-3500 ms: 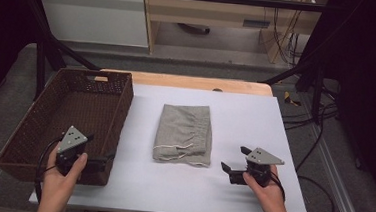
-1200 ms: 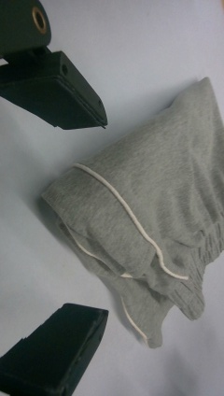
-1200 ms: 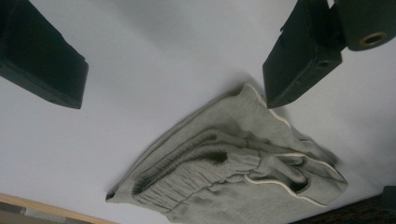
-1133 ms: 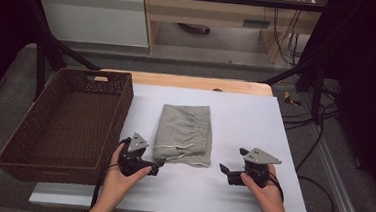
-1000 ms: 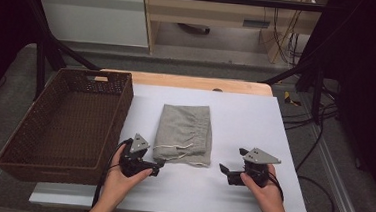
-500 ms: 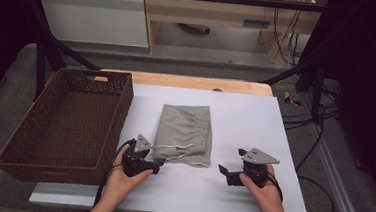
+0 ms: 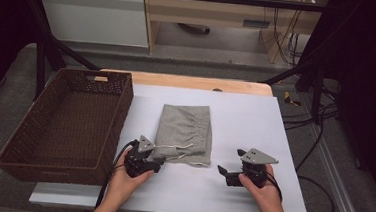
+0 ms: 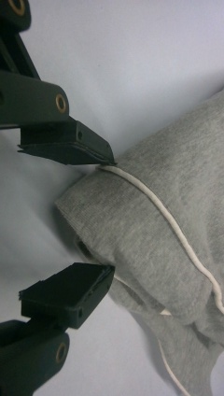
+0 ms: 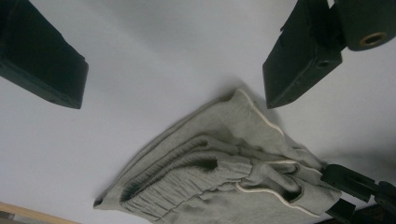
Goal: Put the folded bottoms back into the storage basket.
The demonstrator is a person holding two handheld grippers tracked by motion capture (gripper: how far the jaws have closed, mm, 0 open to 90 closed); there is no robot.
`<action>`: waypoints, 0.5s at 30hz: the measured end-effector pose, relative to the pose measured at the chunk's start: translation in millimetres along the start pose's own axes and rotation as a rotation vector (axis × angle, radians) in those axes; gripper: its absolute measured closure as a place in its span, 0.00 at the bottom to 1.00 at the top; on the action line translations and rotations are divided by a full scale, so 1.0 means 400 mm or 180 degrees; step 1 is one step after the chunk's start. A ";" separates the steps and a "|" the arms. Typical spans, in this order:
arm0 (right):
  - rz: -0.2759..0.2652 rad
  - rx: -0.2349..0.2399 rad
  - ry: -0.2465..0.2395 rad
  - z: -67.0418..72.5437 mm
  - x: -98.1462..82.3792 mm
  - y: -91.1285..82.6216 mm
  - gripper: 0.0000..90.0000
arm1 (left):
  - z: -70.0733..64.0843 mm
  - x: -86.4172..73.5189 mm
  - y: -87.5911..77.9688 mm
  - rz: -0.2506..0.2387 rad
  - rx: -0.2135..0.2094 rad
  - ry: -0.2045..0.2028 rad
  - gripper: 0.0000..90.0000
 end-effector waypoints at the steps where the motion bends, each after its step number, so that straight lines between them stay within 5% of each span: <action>1: 0.0001 0.0001 0.0004 0.000 0.000 0.000 0.08 | 0.001 -0.001 0.002 0.0014 -0.0014 -0.0007 0.45; 10: 0.0018 0.0003 0.0001 0.002 -0.002 0.003 0.08 | 0.005 -0.006 0.005 0.0044 0.0032 -0.0020 0.56; 15: 0.0031 0.0006 -0.0016 0.004 -0.002 0.005 0.08 | 0.006 -0.006 0.002 0.0027 0.0008 -0.0015 0.74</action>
Point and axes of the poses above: each handheld gripper's, and its own axes: y roughly forward along the jaws, x roughly out of its top, z roughly to its left, the point moved 5 cm from there along y, roughly forward along the jaws, and after that the axes turned 12 degrees about x, right-handed, at the moved point
